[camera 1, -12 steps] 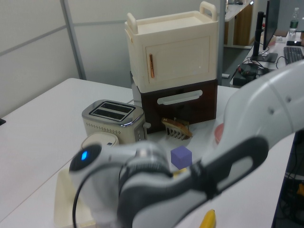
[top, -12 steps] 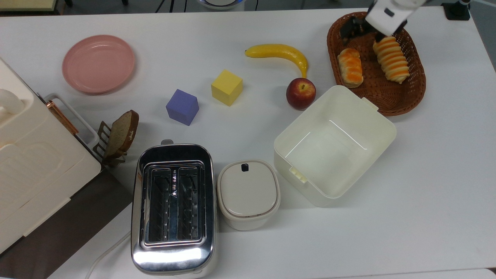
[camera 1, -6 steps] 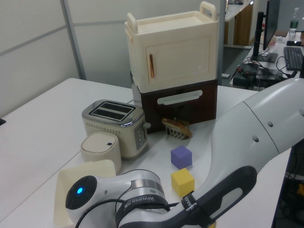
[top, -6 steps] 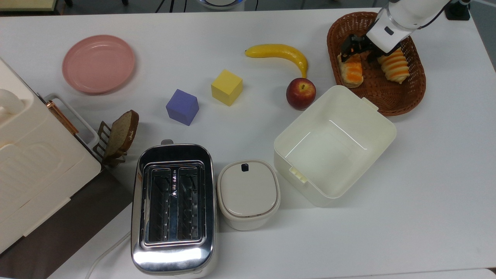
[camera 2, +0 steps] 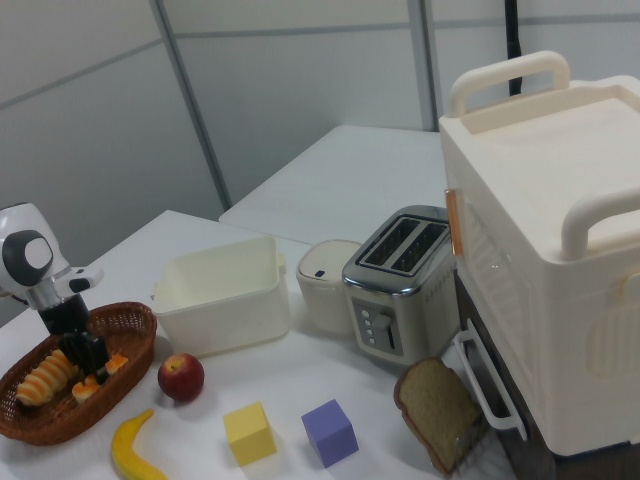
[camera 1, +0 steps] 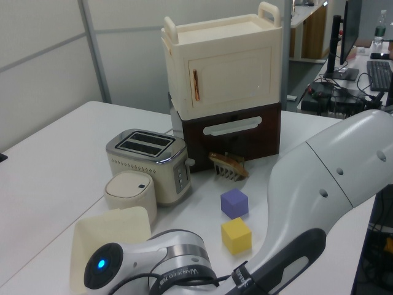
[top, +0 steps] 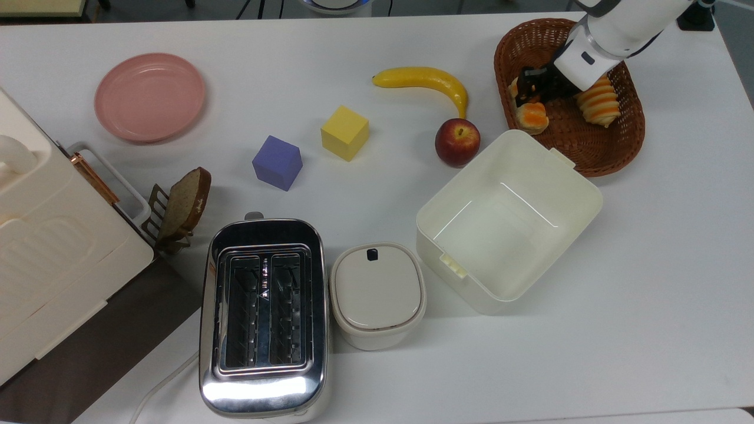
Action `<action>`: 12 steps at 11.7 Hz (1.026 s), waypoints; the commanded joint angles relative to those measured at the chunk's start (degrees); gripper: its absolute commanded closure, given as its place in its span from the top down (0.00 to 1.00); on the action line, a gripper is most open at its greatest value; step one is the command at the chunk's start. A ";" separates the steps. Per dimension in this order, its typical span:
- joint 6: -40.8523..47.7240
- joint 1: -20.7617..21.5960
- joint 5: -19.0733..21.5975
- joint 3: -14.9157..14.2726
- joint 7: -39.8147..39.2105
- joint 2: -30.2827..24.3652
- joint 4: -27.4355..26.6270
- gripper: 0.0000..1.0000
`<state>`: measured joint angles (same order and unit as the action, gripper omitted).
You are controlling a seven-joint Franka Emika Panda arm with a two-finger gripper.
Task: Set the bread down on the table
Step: 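Lift the roll out and carry it beside the apple, then release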
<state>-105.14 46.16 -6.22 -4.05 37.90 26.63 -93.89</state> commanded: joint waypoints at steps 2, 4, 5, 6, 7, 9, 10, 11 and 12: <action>2.38 -0.53 -0.37 -1.14 0.96 -5.76 1.52 0.08; 6.16 -3.87 -0.11 -0.79 -1.67 -10.69 1.43 0.08; 9.13 -6.67 0.50 -0.70 -5.77 -13.33 1.26 0.08; 11.17 -9.31 1.73 -0.53 -9.38 -14.75 1.26 0.09; 13.27 -12.38 2.52 -0.35 -13.94 -15.80 1.08 0.10; 16.10 -17.92 2.01 -0.52 -23.87 -15.99 -1.10 0.14; 15.85 -22.04 1.66 -0.96 -26.36 -15.29 -1.64 0.26; 15.58 -25.12 1.22 -1.05 -27.95 -14.16 -1.82 0.60; 14.28 -26.55 0.26 -1.66 -27.88 -13.19 -1.64 1.00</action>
<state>-88.88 23.37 -5.08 -5.24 12.37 11.95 -94.25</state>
